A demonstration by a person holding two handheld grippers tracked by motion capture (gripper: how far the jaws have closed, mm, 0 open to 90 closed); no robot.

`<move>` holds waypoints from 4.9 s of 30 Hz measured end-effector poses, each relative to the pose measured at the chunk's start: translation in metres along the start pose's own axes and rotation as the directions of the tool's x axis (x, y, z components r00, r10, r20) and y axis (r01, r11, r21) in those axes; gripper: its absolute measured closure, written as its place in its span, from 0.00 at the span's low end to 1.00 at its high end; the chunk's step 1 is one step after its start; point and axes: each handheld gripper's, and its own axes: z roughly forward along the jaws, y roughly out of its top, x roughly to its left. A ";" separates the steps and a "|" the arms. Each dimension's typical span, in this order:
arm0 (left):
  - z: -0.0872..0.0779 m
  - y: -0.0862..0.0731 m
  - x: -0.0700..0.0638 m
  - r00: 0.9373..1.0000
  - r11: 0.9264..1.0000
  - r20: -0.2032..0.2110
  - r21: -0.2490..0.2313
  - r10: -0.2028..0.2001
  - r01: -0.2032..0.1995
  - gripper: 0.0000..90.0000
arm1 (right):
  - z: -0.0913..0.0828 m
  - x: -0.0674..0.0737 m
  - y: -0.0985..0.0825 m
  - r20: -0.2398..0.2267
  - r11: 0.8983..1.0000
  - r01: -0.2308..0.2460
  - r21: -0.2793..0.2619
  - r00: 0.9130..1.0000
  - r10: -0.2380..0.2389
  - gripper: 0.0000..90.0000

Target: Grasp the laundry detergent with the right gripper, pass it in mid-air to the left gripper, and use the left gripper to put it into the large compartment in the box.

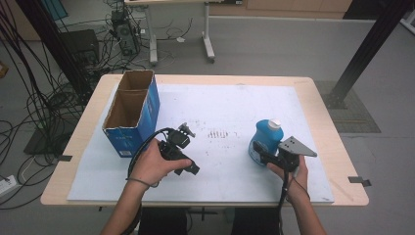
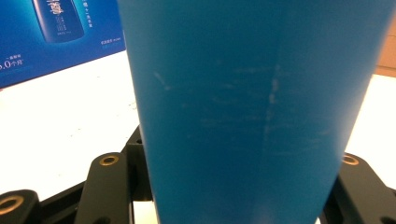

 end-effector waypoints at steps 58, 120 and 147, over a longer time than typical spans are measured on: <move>-0.009 0.013 -0.012 1.000 0.999 -0.027 -0.036 -0.015 0.014 0.11 | 0.000 0.002 -0.001 0.018 1.000 0.006 -0.011 1.000 -0.005 0.48; -0.016 0.019 -0.003 1.000 0.999 -0.027 -0.037 0.014 -0.015 0.11 | 0.000 -0.001 0.006 -0.017 1.000 0.014 0.027 1.000 -0.014 0.49; -0.071 0.049 -0.006 0.981 0.982 -0.033 -0.011 0.190 -0.190 0.11 | 0.006 -0.010 0.067 -0.339 0.997 0.035 0.074 0.941 -0.008 0.50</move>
